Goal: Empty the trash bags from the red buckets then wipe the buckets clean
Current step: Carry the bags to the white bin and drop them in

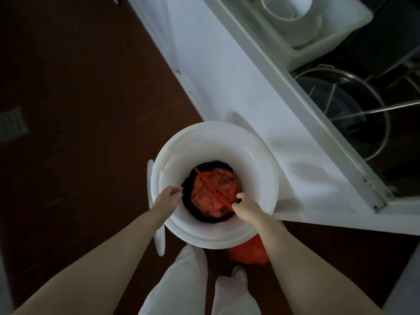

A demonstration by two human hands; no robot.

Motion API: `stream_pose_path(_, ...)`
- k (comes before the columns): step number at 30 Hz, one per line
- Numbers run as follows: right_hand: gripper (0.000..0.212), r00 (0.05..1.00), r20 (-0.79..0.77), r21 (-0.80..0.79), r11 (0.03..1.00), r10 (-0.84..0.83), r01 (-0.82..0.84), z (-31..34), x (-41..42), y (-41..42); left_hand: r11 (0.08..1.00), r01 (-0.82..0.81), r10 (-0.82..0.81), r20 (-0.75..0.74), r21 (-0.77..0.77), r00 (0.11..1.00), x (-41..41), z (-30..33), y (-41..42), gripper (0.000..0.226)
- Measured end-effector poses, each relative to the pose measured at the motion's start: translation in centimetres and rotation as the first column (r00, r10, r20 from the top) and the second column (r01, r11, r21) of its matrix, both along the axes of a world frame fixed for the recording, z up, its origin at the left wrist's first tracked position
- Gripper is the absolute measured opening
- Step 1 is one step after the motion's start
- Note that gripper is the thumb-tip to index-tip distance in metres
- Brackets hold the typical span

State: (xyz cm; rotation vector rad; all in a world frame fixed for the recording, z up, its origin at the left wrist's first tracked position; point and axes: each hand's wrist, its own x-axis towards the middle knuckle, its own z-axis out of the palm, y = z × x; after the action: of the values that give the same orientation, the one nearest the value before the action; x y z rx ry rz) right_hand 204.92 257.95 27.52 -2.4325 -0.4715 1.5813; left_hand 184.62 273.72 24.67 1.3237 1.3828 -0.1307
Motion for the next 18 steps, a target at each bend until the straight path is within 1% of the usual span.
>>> stream_pose_path(4, 0.056, 0.999, 0.018, 0.035, 0.999, -0.029, 0.029, 0.3, -0.2, -0.9, 1.0, 0.011, -0.01, 0.033, -0.004, 0.999, 0.2, 0.5, -0.9, 0.019)
stream_pose_path(9, 0.053, 0.995, 0.024, 0.043, 0.995, -0.092, 0.091, 0.3, -0.5, -3.7, 1.0, 0.015, -0.015, 0.045, -0.007, 0.999, 0.0, 0.8, -3.2, 0.014)
stream_pose_path(12, 0.042, 0.996, 0.041, 0.058, 0.995, -0.083, 0.081, 1.2, -0.8, -6.0, 1.0, 0.023, -0.023, 0.059, -0.005, 0.998, 0.0, 0.8, -5.7, 0.012)
stream_pose_path(14, 0.039, 0.994, 0.064, 0.093, 0.992, -0.091, 0.085, 1.2, -0.8, -7.8, 1.0, 0.021, -0.021, 0.06, -0.005, 0.998, 0.1, 0.5, -7.8, 0.013)
stream_pose_path(18, 0.029, 0.978, 0.087, 0.108, 0.978, -0.191, 0.181, -1.2, -1.3, -12.6, 0.999, 0.022, -0.021, 0.042, -0.029, 0.999, 0.1, -0.7, -12.6, 0.015)
